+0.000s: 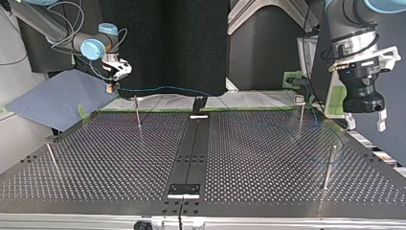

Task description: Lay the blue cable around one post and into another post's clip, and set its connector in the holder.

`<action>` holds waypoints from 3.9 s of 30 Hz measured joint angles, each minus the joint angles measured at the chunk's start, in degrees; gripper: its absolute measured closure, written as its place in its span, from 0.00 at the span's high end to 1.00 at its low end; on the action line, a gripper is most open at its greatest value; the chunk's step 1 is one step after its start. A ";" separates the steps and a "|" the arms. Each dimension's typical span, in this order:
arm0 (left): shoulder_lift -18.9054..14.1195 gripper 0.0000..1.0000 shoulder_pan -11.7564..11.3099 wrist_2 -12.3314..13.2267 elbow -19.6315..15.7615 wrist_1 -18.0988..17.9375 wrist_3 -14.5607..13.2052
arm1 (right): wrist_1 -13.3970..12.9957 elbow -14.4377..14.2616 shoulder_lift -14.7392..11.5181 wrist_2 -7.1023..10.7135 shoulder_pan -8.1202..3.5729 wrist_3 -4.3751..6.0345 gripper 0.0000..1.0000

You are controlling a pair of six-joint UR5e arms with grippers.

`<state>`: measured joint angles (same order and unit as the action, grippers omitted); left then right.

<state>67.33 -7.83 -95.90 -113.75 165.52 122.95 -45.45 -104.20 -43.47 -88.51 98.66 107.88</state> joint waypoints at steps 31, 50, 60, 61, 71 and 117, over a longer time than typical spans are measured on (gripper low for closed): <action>5.66 1.00 11.25 -12.71 15.64 15.62 -15.65 | 0.35 0.02 0.00 0.03 0.29 -0.11 0.00; 12.25 1.00 12.99 -13.42 24.97 24.97 -24.98 | 0.35 0.01 0.00 0.02 0.30 0.14 0.00; 15.78 1.00 13.59 -14.03 26.07 30.09 -29.11 | 0.40 0.01 0.01 0.08 0.29 0.27 0.00; 15.95 1.00 13.67 -14.28 26.04 30.57 -29.14 | 0.41 0.01 0.01 0.08 0.29 0.28 0.00; 16.55 1.00 13.90 -16.28 25.55 36.16 -29.37 | 0.44 0.01 0.00 0.09 0.33 0.33 0.00; 15.58 1.00 15.20 -22.88 25.53 58.50 -26.76 | 0.79 0.02 0.01 0.09 0.43 0.08 0.00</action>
<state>82.91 7.38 -118.78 -88.22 224.01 96.19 -44.66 -104.18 -43.46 -88.43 99.09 107.96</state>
